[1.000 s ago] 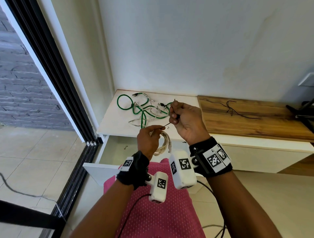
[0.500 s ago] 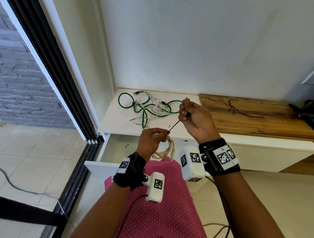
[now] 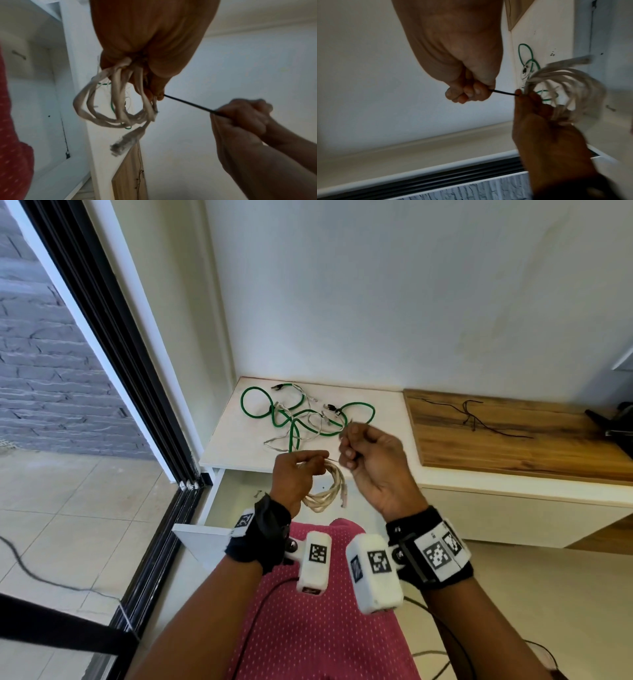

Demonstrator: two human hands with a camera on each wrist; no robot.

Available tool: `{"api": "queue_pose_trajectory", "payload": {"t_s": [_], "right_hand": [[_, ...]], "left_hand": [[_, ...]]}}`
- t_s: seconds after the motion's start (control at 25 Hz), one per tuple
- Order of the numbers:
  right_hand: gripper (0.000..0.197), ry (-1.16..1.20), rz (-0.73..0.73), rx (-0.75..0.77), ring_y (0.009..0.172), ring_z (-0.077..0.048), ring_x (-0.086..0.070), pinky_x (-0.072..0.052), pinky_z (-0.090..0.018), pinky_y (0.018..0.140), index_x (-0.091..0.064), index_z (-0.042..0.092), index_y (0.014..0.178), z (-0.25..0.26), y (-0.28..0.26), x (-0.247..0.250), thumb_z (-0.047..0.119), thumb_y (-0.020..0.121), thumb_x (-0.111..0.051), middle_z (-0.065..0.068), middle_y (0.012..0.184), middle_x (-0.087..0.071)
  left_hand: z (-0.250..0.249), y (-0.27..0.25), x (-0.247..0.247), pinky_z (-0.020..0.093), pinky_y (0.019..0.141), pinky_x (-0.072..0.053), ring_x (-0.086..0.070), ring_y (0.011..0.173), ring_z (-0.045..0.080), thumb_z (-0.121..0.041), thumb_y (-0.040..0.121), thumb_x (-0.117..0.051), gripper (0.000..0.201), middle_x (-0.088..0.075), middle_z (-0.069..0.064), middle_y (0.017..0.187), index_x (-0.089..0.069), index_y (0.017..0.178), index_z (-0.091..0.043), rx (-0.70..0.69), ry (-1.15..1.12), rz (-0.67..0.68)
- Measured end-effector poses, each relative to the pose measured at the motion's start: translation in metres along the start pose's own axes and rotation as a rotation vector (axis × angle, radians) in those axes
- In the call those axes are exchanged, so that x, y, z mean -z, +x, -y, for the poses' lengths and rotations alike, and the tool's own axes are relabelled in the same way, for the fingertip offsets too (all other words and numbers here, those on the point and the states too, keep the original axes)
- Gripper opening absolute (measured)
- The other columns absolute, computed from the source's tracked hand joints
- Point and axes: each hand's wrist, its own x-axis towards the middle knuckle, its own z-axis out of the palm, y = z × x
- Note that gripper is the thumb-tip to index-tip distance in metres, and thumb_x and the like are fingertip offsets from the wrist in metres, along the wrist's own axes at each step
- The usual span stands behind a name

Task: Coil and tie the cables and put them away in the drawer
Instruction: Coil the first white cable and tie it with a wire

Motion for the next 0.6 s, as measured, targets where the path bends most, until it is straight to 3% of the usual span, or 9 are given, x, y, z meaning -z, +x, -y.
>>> {"api": "queue_pose_trajectory", "payload": {"t_s": [0.12, 0.24, 0.44, 0.52, 0.6], "right_hand": [[0.018, -0.004, 0.090, -0.013, 0.050, -0.011, -0.041, -0.033, -0.021, 0.046, -0.060, 0.002, 0.078, -0.020, -0.013, 0.006, -0.005, 0.092, -0.050, -0.008, 0.065, -0.054], [0.019, -0.027, 0.149, -0.041, 0.052, -0.011, -0.041, -0.038, -0.021, 0.048, -0.060, 0.003, 0.077, -0.031, -0.020, 0.017, 0.000, 0.093, -0.049, -0.007, 0.065, -0.053], [0.018, -0.022, 0.204, -0.041, 0.057, -0.013, -0.046, -0.044, -0.024, 0.053, -0.067, 0.008, 0.073, -0.033, -0.024, 0.024, 0.007, 0.087, -0.055, -0.008, 0.068, -0.055], [0.010, -0.006, 0.189, 0.022, 0.069, -0.018, -0.055, -0.049, -0.027, 0.065, -0.069, 0.009, 0.077, -0.020, -0.021, 0.028, 0.012, 0.081, -0.060, -0.010, 0.077, -0.063], [0.016, -0.104, 0.143, 0.111, 0.092, -0.021, -0.059, -0.045, -0.030, 0.083, -0.070, 0.013, 0.089, -0.009, -0.012, 0.037, 0.022, 0.078, -0.065, -0.011, 0.100, -0.068]], "left_hand": [[-0.008, 0.002, -0.003, 0.018, 0.045, -0.037, -0.050, 0.040, 0.001, -0.001, 0.091, -0.058, 0.015, -0.067, 0.013, 0.074, -0.069, 0.101, 0.002, 0.170, -0.200, -0.037], [-0.016, 0.002, 0.002, 0.020, 0.044, -0.034, -0.042, 0.039, 0.008, -0.002, 0.084, -0.068, 0.006, -0.067, 0.007, 0.059, -0.070, 0.090, -0.001, 0.268, -0.285, -0.011], [-0.014, -0.003, 0.006, 0.023, 0.049, -0.036, -0.040, 0.048, 0.013, -0.002, 0.075, -0.076, 0.018, -0.067, 0.009, 0.066, -0.075, 0.092, -0.008, 0.159, -0.154, 0.042], [-0.015, -0.005, 0.009, 0.023, 0.051, -0.039, -0.048, 0.054, 0.014, -0.003, 0.075, -0.076, 0.018, -0.071, 0.013, 0.076, -0.076, 0.091, -0.012, 0.066, -0.118, 0.053], [-0.017, -0.005, 0.012, 0.021, 0.053, -0.042, -0.057, 0.063, 0.012, -0.004, 0.078, -0.075, 0.019, -0.074, 0.010, 0.083, -0.076, 0.092, -0.017, -0.013, -0.096, 0.072]]}}
